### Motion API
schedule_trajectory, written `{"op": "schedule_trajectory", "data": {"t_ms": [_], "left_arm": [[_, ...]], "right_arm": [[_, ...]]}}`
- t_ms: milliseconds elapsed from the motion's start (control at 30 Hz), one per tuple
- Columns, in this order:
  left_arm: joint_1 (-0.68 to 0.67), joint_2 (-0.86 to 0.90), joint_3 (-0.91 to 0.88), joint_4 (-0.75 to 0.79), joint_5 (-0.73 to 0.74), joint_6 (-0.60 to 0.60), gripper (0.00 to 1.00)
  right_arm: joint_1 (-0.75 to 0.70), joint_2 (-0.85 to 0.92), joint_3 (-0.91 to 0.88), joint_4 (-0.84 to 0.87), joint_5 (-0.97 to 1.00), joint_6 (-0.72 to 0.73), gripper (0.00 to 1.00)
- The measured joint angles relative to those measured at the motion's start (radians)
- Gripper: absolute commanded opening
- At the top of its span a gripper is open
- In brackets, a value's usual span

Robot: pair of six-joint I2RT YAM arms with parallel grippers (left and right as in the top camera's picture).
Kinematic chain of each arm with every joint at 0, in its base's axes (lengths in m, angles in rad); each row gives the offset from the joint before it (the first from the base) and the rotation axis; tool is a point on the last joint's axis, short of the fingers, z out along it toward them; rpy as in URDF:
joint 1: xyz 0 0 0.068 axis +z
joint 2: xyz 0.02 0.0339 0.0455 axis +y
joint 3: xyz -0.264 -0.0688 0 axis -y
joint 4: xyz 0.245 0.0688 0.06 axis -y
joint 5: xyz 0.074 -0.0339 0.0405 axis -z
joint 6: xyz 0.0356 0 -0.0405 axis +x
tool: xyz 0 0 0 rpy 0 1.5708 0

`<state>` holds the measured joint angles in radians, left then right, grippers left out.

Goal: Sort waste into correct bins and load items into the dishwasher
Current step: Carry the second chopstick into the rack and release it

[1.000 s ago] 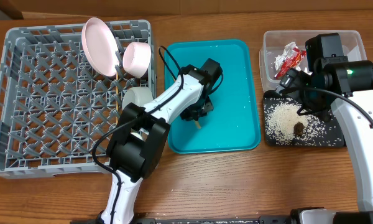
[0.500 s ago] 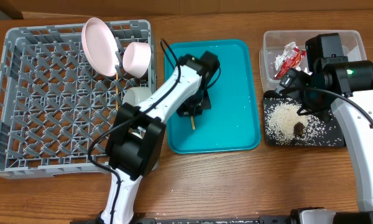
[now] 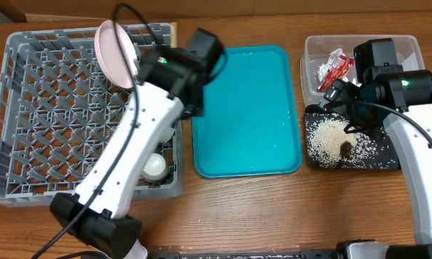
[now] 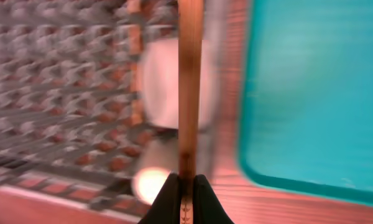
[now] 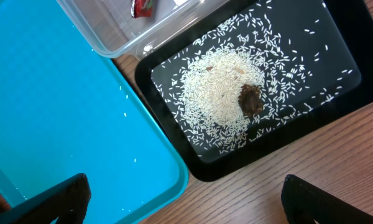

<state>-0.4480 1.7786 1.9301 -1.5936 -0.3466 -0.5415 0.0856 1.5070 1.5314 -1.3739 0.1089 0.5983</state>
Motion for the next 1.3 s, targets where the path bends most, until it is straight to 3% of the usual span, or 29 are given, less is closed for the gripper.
{"op": "schedule_trajectory", "data": {"t_ms": [233, 367, 633, 800, 1133, 1167, 1200, 1300], "left_arm": [[0.217, 0.007, -0.136, 0.130, -0.032, 0.143, 0.04], [0.328, 0.010, -0.220, 0.242, 0.025, 0.272, 0.04], [0.409, 0.011, -0.369, 0.375, 0.126, 0.457, 0.04], [0.409, 0.011, -0.435, 0.401, 0.138, 0.488, 0.04], [0.409, 0.010, -0.524, 0.417, 0.135, 0.435, 0.04], [0.410, 0.010, -0.531, 0.423, 0.129, 0.428, 0.06], [0.412, 0.011, -0.538, 0.425, 0.128, 0.425, 0.13], [0.413, 0.011, -0.561, 0.429, 0.134, 0.411, 0.43]], "right_arm": [[0.000, 0.000, 0.000, 0.000, 0.000, 0.000, 1.00], [0.000, 0.000, 0.000, 0.000, 0.000, -0.001, 1.00], [0.000, 0.000, 0.000, 0.000, 0.000, 0.000, 1.00], [0.000, 0.000, 0.000, 0.000, 0.000, 0.000, 1.00], [0.000, 0.000, 0.000, 0.000, 0.000, 0.000, 1.00], [0.000, 0.000, 0.000, 0.000, 0.000, 0.000, 1.00], [0.000, 0.000, 0.000, 0.001, 0.000, 0.000, 1.00], [0.000, 0.000, 0.000, 0.001, 0.000, 0.000, 1.00]]}}
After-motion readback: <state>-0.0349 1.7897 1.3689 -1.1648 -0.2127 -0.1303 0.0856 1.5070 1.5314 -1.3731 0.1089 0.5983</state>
